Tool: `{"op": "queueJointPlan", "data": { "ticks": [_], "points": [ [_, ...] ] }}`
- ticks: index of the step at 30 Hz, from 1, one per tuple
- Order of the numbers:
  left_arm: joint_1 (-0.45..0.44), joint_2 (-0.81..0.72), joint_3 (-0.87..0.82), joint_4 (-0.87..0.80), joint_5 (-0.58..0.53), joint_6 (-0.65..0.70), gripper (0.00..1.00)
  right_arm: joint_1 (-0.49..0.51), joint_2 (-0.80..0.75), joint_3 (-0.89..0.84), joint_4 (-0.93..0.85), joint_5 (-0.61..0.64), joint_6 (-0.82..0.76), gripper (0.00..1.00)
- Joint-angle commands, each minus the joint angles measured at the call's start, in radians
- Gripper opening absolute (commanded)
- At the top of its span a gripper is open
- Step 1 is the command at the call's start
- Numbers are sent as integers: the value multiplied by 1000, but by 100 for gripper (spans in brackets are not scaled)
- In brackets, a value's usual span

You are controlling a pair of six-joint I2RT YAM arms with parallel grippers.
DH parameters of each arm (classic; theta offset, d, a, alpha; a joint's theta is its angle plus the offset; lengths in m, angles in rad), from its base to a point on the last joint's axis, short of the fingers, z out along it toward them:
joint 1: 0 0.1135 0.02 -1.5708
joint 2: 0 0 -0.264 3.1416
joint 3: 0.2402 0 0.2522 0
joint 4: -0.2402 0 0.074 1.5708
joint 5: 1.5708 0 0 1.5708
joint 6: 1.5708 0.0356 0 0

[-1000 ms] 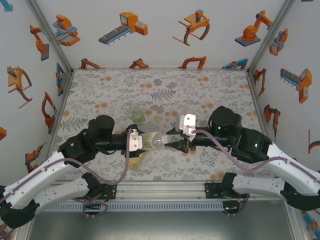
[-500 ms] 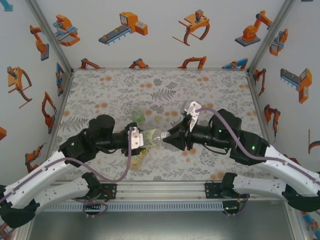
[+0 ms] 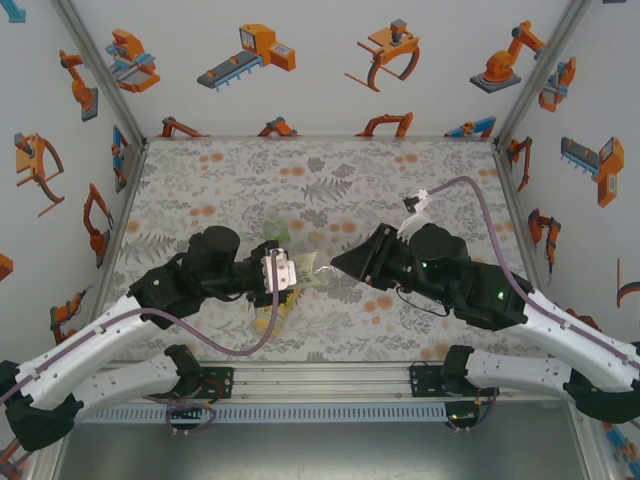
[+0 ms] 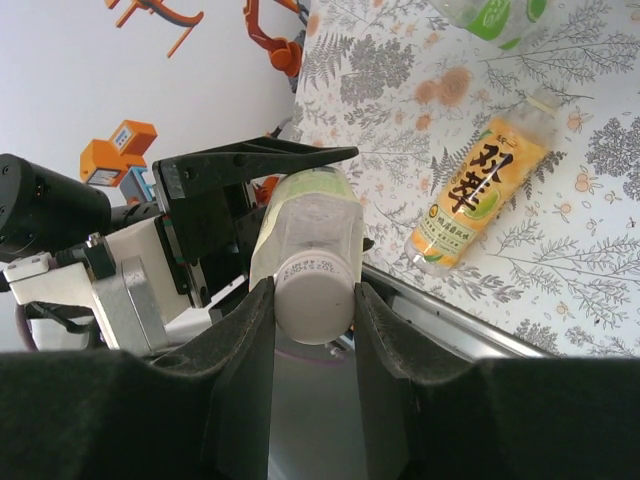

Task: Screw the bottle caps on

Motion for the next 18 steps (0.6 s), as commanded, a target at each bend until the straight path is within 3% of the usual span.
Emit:
{"op": "queueJointPlan", "data": {
  "ticks": [1, 3, 6, 12, 18],
  "points": [
    [-7, 1, 22, 49, 56, 38, 0, -7, -5, 19, 16, 53, -31, 17],
    [-7, 1, 28, 31, 66, 43, 0, -6, -15, 28, 59, 17, -193, 37],
    [-7, -5, 37, -7, 94, 55, 0, -6, -26, 61, 59, -29, -411, 51],
    [-7, -28, 53, -64, 136, 53, 0, -7, -67, 77, 82, -185, -905, 54],
    [-7, -48, 55, -85, 149, 41, 0, -6, -81, 78, 76, -329, -1253, 58]
  ]
}}
